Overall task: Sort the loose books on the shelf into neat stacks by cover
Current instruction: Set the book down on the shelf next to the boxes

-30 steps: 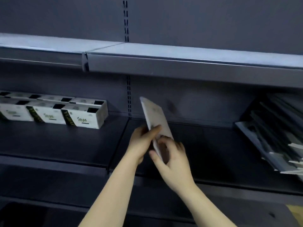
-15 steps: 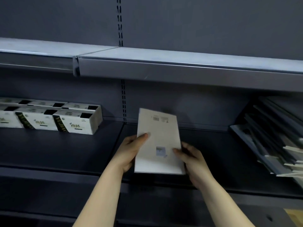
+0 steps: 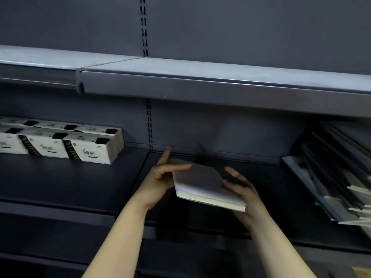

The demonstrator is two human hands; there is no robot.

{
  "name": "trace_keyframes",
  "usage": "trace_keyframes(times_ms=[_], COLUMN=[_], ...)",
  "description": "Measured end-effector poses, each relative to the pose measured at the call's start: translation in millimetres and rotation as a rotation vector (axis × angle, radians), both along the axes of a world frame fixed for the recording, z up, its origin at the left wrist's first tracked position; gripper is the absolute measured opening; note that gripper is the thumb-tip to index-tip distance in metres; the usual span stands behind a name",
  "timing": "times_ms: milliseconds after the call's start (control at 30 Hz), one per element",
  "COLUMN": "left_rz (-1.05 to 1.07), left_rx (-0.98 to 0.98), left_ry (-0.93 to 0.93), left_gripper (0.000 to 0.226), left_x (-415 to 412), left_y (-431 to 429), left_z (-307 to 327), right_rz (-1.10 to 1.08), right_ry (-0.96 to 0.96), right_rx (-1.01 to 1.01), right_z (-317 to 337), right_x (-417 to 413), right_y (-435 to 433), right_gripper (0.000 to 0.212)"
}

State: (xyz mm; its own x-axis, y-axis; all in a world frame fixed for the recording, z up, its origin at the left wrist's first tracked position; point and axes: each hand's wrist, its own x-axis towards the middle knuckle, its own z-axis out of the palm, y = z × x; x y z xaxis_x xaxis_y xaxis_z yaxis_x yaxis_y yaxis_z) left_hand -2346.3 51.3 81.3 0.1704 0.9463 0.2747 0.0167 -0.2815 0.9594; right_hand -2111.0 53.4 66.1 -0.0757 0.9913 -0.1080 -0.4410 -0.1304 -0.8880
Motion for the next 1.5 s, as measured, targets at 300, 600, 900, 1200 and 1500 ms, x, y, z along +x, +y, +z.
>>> trace_keyframes(times_ms=[300, 600, 900, 1200, 1500], left_rz=[0.264, 0.444, 0.575, 0.571, 0.496], left_rx=[-0.238, -0.074, 0.109, 0.234, 0.246], left_ry=[-0.215, 0.339, 1.019, 1.07, 1.073], left_gripper=[0.052, 0.039, 0.037, 0.032, 0.032], left_x=[16.4, -7.8, -71.0, -108.5, -118.3], left_y=[4.6, 16.3, 38.9, 58.8, 63.7], left_z=[-17.6, -37.8, -44.3, -50.6, -48.1], right_rz=[-0.047, 0.16, -0.025, -0.129, -0.229], right_ry=[-0.091, -0.504, -1.036, -1.312, -1.544], right_rx=[-0.05, -0.029, 0.074, 0.128, 0.123], right_z=[-16.7, -23.6, -26.8, -28.8, -26.0], right_x=[-4.4, -18.3, -84.0, -123.0, -131.5], right_y=[7.8, 25.9, 77.3, 102.5, 97.7], right_gripper=[0.047, 0.07, 0.034, 0.032, 0.03])
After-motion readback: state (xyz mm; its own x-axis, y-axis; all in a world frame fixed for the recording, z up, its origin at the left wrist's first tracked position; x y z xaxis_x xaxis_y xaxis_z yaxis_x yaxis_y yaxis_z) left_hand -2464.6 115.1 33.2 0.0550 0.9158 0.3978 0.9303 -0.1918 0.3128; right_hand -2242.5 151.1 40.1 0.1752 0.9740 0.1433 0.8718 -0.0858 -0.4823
